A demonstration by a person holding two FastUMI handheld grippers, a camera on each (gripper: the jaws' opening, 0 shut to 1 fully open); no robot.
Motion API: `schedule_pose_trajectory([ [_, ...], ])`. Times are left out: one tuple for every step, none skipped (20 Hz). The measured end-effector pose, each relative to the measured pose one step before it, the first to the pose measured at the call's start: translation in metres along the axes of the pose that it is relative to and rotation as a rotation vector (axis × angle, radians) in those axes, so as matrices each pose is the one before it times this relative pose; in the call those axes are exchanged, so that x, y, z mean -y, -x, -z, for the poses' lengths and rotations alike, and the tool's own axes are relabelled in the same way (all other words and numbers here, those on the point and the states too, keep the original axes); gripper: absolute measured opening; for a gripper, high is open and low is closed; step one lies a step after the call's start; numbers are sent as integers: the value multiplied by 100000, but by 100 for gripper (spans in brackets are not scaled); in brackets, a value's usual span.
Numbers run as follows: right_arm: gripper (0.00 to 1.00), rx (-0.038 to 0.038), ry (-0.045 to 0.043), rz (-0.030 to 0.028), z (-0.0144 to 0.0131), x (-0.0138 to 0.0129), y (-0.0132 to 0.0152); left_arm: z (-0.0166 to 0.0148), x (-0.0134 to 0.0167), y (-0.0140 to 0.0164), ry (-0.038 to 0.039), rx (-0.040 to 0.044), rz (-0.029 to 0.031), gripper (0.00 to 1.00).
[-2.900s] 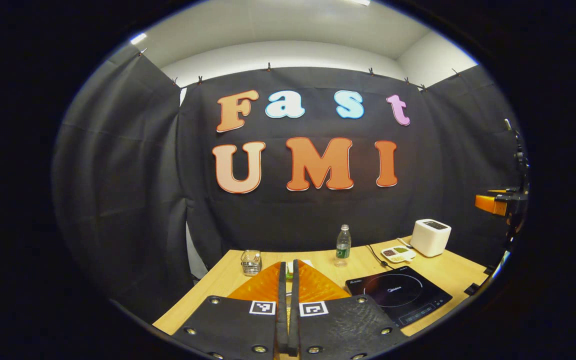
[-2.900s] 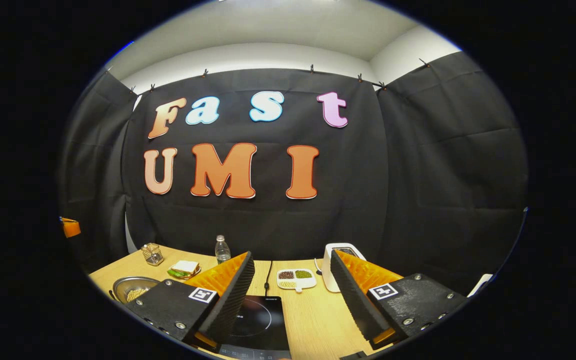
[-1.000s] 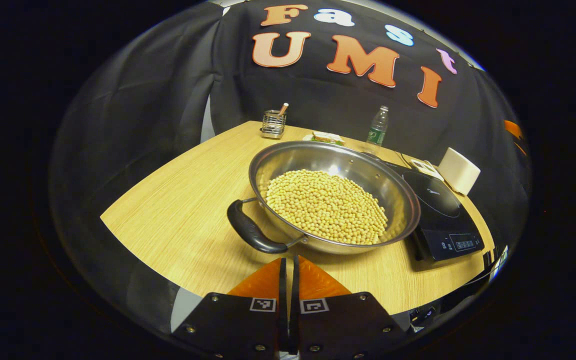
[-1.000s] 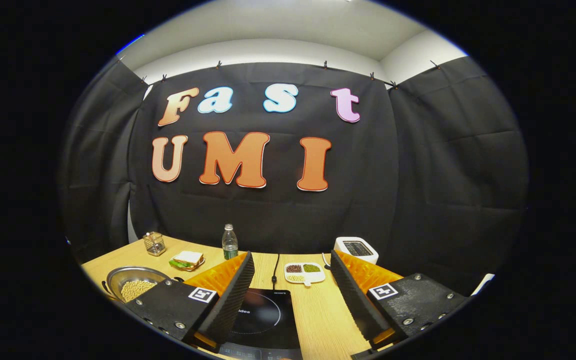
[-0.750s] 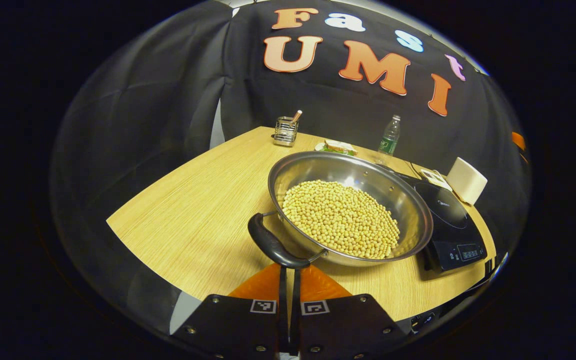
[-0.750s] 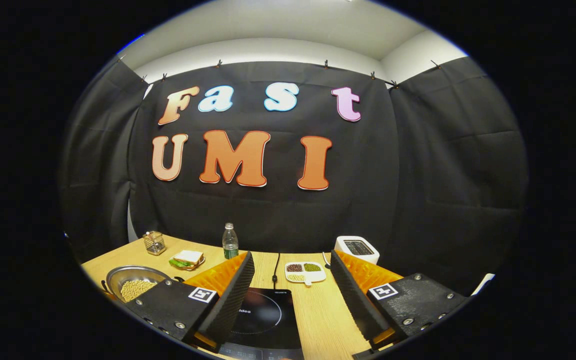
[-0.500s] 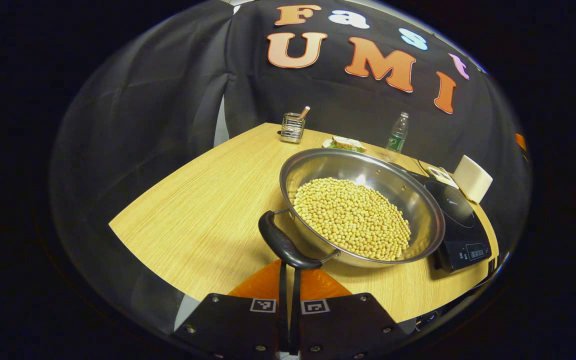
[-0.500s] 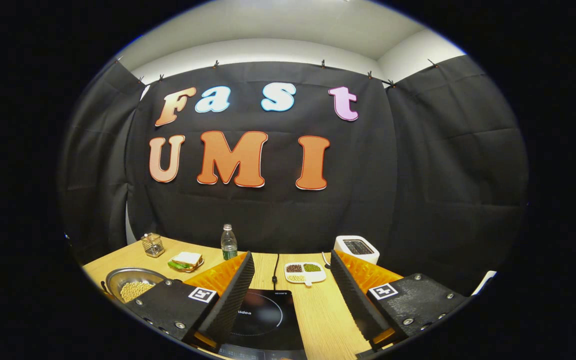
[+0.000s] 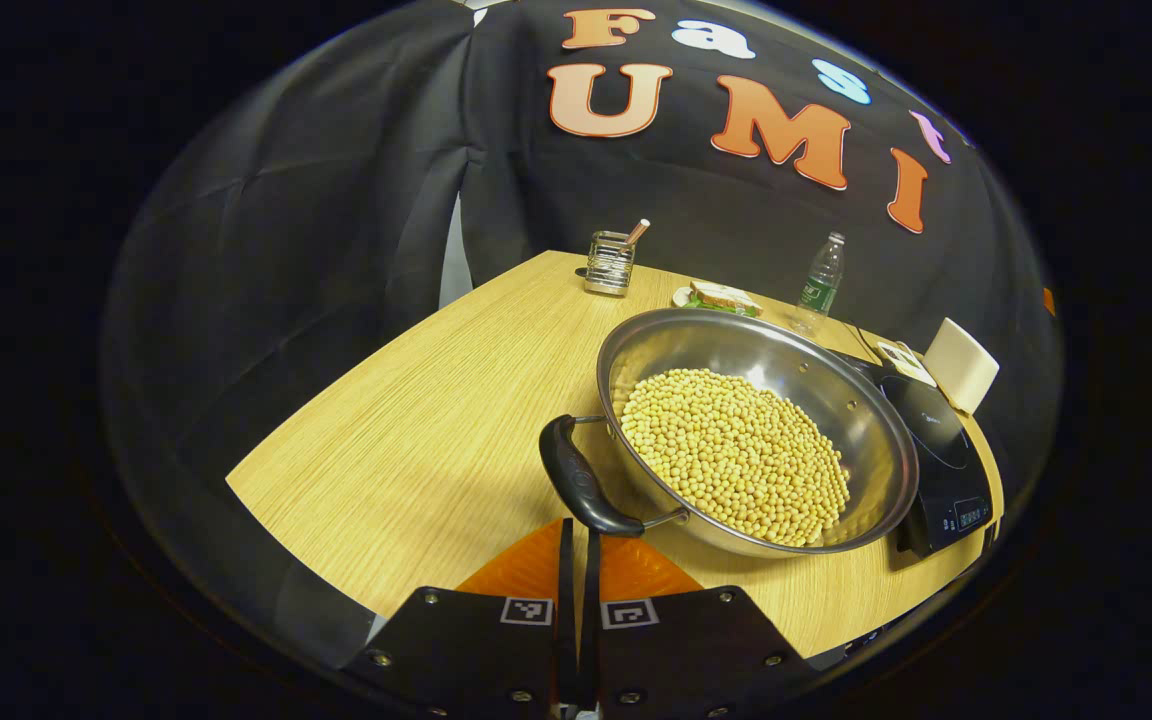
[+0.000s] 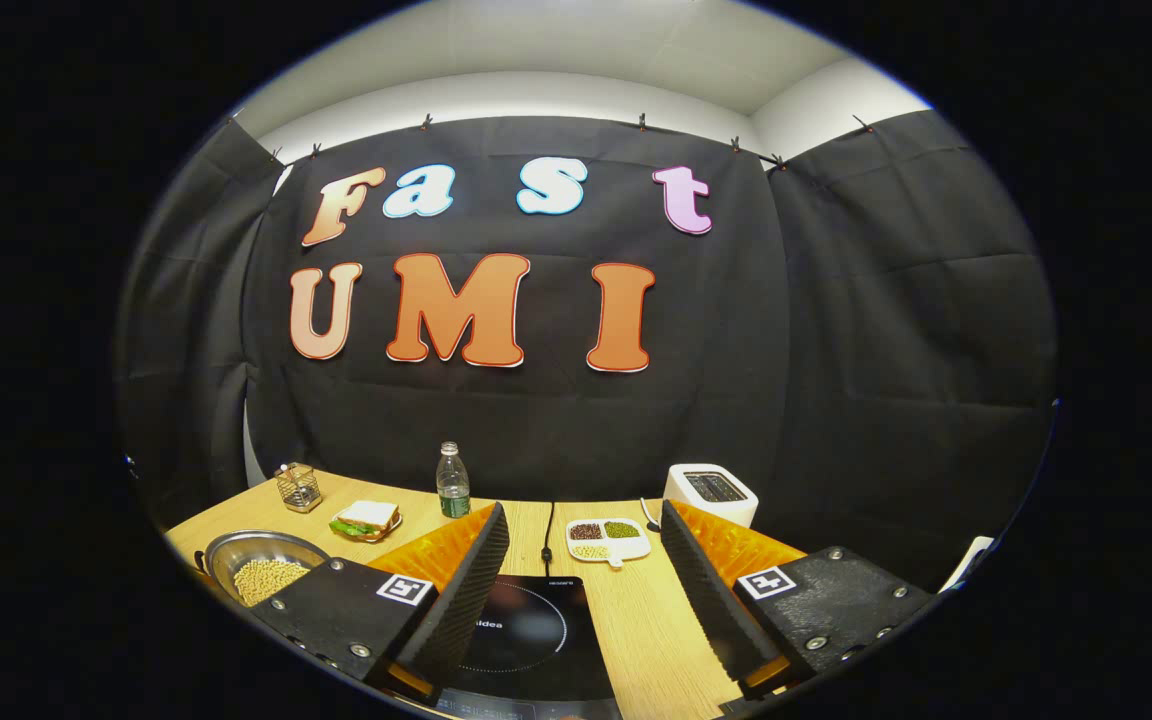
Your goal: First push the handle of the pot to place it horizontally, then grasp the pot with both hands and set it on the induction cooktop.
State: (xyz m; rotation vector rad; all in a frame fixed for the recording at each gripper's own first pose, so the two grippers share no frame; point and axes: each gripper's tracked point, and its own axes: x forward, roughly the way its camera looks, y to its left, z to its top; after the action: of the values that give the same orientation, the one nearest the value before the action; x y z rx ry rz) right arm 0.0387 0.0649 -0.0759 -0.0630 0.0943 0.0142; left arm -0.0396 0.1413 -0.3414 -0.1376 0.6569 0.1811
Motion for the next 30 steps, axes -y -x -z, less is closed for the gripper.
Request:
schedule_pose_trajectory([
  [100, -152, -331, 261, 67, -12, -16, -266, -49, -242, 292, 92, 747, 3],
  [95, -57, -213, 137, 34, -37, 44, -133, -181, -189, 13, 221, 343, 2],
  [95, 101, -179, 240, 24, 38, 133, -238, -265, -275, -189, 193, 251, 2],
  [95, 140, -158, 365, 26, 60, -20, -265, -108, -259, 170, 221, 883, 2],
  [100, 108, -48, 269, 29, 12, 27, -660, -42, -326, 394, 1233, 469, 2],
  [95, 108, -32, 241, 94, 24, 240, 12, -389, -336, 39, -328, 250, 2],
  [95, 77, -24, 166, 9, -34, 13, -47, -459, -384, -27, -321, -92, 2],
  [95, 42, -107, 267, 42, -30, -2, -168, -206, -404, 593, -173, 585, 2],
  [95, -220, 18, 248, 101, -13, -78, -287, -4, -459, 601, -89, 1116, 2],
  [95, -324, 115, 246, 272, 52, 29, -282, -94, -384, -313, 235, 393, 2],
  [95, -448, 188, 268, 206, -37, -63, -159, -320, -386, -1034, -131, -526, 2],
  [95, -316, 200, 290, 107, -94, 30, -259, -165, -460, -1585, 322, -389, 2],
  [95, -135, 160, 454, 95, 38, 42, -246, -138, -254, -1332, 53, -244, 2],
  [95, -131, 52, 437, 129, 108, -73, -206, -212, -124, -1049, 125, -35, 2],
  [95, -124, -114, 404, 107, -12, -34, -216, -117, -146, -549, -69, 120, 2],
  [100, -277, -199, 339, 197, -37, -5, -158, -199, -405, -52, -37, 274, 2],
  [95, -463, -309, 259, 170, -56, -16, -184, -97, -277, 117, -72, 417, 2],
  [95, -472, -409, 154, 190, -21, -8, -94, -102, -181, -84, 109, 470, 2],
  [95, -368, -382, -46, 120, -131, 2, -196, -166, -252, -136, 146, 641, 2],
  [95, -224, -284, -33, 86, -177, -16, -212, -116, -231, -447, 305, 799, 2],
  [95, -118, -101, -63, 47, -132, 53, -171, -114, -295, -418, 409, 813, 2],
  [100, -74, 103, -39, 70, -135, 25, -143, -207, -306, 11, 152, 766, 2],
  [95, 4, 77, 194, -4, -114, 70, -211, -195, -221, 471, -9, 803, 2],
  [100, 46, -43, 60, -58, -143, 29, -185, -43, -441, 838, -147, 686, 2],
  [100, 144, -286, -79, 35, -190, 117, -147, -40, -218, 665, -296, 773, 2],
  [95, 80, -238, -69, -46, -215, 75, -107, -124, -129, 398, -102, 667, 2],
  [100, 28, -142, 1, 9, -139, 30, -162, -160, -214, -104, 26, 507, 2],
  [95, -77, -71, 46, 93, -189, 66, -81, -135, -258, -243, 257, 294, 2],
  [95, -238, 74, -33, 122, -153, 38, -167, -72, -80, -338, 312, 445, 2],
  [95, -215, 63, 1, 122, -121, 102, -132, -54, -290, -221, 269, 497, 2],
])
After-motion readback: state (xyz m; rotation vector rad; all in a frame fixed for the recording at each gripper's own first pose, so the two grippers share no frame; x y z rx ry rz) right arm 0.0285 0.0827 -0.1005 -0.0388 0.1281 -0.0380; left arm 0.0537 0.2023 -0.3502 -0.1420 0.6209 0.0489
